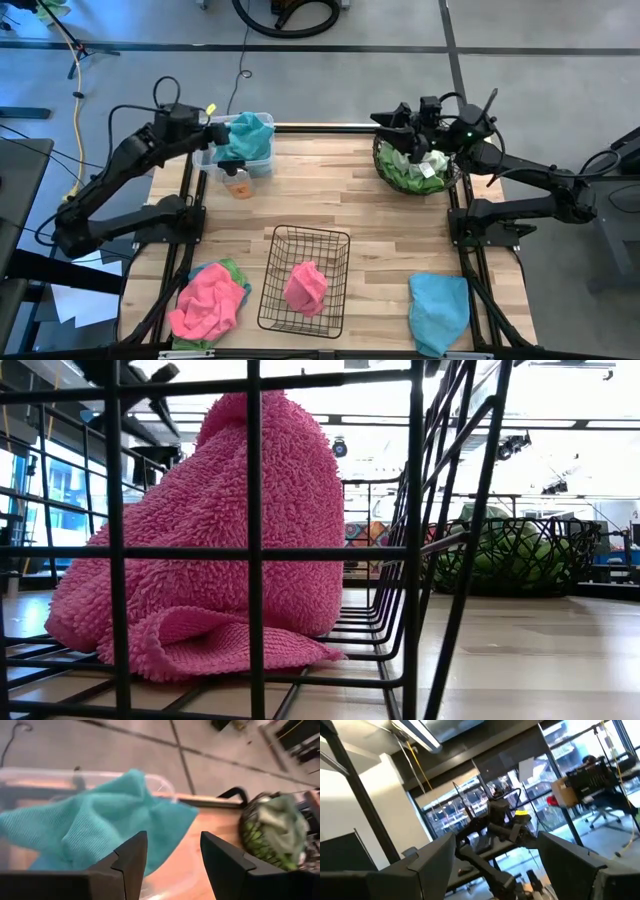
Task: Sort microfiber towel by color & place in baskets
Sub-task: Put the blue microfiber towel into the transparent bin
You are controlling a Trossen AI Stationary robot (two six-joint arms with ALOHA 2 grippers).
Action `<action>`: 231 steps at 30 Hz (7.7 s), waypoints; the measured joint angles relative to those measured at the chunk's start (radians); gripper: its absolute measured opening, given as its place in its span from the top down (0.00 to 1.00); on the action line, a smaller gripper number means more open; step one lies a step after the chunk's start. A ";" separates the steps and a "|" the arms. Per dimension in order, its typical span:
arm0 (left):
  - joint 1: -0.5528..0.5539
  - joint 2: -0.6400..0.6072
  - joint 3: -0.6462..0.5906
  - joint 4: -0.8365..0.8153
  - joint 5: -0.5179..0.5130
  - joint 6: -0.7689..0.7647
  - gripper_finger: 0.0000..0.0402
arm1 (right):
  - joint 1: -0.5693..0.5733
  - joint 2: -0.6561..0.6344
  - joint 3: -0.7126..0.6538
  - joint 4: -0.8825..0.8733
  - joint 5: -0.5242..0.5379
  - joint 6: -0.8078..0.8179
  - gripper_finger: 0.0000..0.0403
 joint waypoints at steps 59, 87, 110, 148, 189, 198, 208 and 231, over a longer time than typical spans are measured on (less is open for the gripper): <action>0.012 0.210 -0.118 0.047 0.001 -0.158 0.57 | 0.000 0.001 0.000 0.012 0.026 0.085 0.31; 0.117 0.450 -0.251 0.110 0.071 -0.143 0.57 | 0.000 0.001 0.000 0.012 0.031 0.108 0.31; 0.144 0.204 0.069 0.205 0.152 0.215 0.57 | 0.000 0.001 0.000 0.079 0.025 0.055 0.31; 0.046 0.519 0.233 0.066 -0.155 0.293 0.74 | -0.002 0.004 0.000 0.037 0.077 0.052 0.31; 0.154 0.621 0.238 -0.111 -0.033 0.411 0.66 | -0.002 0.004 0.000 -0.049 0.083 0.040 0.31; 0.155 0.539 0.238 -0.148 -0.043 0.439 0.99 | -0.002 0.004 0.000 -0.049 0.083 0.032 0.31; 0.053 0.291 0.236 -0.315 -0.034 0.405 1.00 | -0.002 0.004 0.000 -0.049 0.083 0.040 0.31; 0.131 0.540 -0.021 -0.091 0.019 0.199 1.00 | -0.002 0.004 0.000 -0.087 0.078 0.057 0.31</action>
